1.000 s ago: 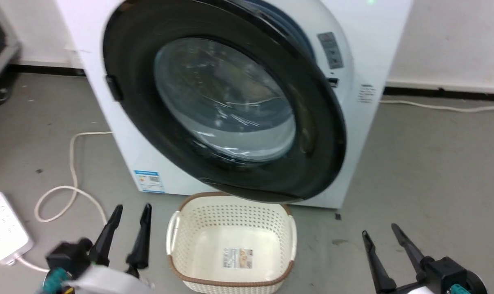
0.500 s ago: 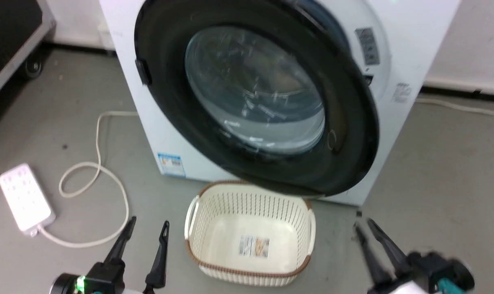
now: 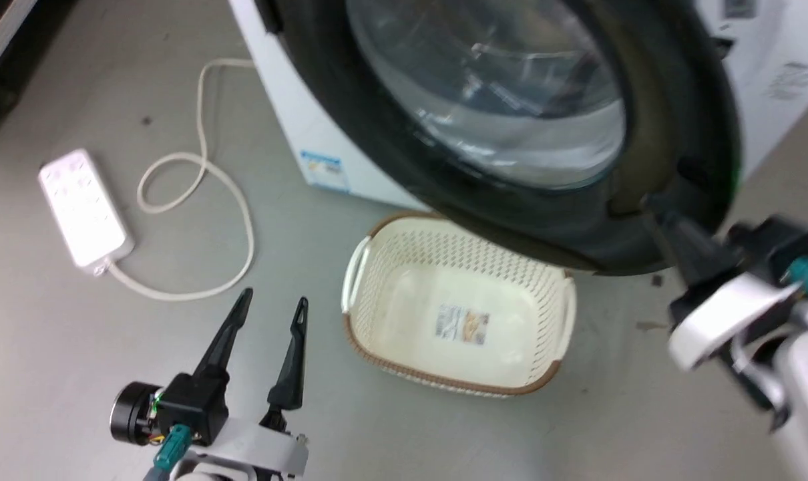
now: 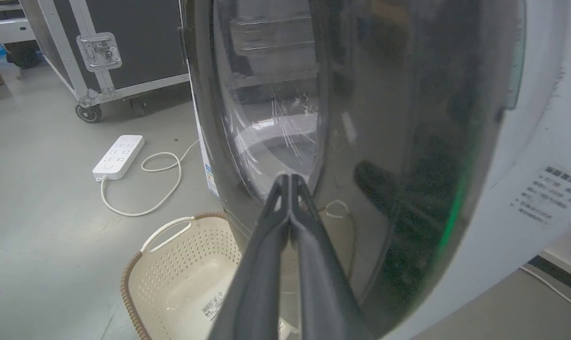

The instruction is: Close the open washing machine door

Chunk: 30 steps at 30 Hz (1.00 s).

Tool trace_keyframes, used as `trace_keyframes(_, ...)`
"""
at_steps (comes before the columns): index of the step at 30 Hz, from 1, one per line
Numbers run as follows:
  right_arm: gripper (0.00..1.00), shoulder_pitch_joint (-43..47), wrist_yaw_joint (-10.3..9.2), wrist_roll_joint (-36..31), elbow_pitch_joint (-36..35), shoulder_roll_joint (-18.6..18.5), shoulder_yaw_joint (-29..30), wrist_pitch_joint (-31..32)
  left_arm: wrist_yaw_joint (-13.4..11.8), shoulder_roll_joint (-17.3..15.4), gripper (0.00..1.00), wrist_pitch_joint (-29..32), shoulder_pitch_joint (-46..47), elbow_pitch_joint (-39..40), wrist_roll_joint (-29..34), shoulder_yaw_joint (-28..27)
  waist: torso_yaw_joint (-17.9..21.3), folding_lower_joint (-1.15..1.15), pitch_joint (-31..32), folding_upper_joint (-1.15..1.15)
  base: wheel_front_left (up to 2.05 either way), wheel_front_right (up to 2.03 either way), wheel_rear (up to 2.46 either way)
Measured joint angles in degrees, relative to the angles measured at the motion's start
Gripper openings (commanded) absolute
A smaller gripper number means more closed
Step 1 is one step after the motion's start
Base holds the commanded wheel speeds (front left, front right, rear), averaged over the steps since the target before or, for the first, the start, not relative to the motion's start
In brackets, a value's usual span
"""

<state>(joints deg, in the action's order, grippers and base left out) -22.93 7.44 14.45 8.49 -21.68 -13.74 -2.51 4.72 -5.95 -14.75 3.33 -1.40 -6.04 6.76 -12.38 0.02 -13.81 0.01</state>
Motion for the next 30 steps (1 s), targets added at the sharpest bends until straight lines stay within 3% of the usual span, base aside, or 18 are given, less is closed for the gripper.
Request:
trace_keyframes(7, 0.00, -12.59, 0.16, 5.80, 9.53, -6.03, 2.59, 2.94, 0.99, 1.66, 1.00, 0.00, 2.86, 0.11, 0.33, -0.21, -3.96, 0.00, -5.61, 0.00, 0.00, 0.00, 0.00)
trace_keyframes(16, 0.00, -23.30, 0.26, 5.58, 20.04, -5.94, 9.22, 3.93, 1.51, 2.31, 1.00, 0.00, 4.32, -0.11, 0.33, -0.29, -5.61, -0.02, -7.94, 0.00, 0.00, 0.00, 0.00)
trace_keyframes(28, 0.00, -24.94, 0.55, 5.78, 27.86, -3.52, 9.36, -0.20, 2.00, 2.87, 1.00, 0.00, 4.56, -1.57, 0.43, -1.12, -4.34, -0.02, -4.42, 0.00, 0.00, 0.00, 0.00)
trace_keyframes(29, 0.46, -24.14, 0.43, 5.82, 27.74, -3.52, 9.21, -1.42, 2.01, 2.88, 1.00, 0.00, 4.51, -1.75, 0.53, -1.18, -4.11, -0.02, -3.63, 0.00, 0.00, 0.00, 0.00)
trace_keyframes(30, 1.00, -23.04, 0.27, 6.11, 27.59, -3.45, 8.81, -2.36, 2.01, 2.89, 1.00, 0.00, 4.33, -1.96, 0.74, -1.35, -3.84, -0.02, -2.80, 0.00, 0.00, 0.00, 0.00)
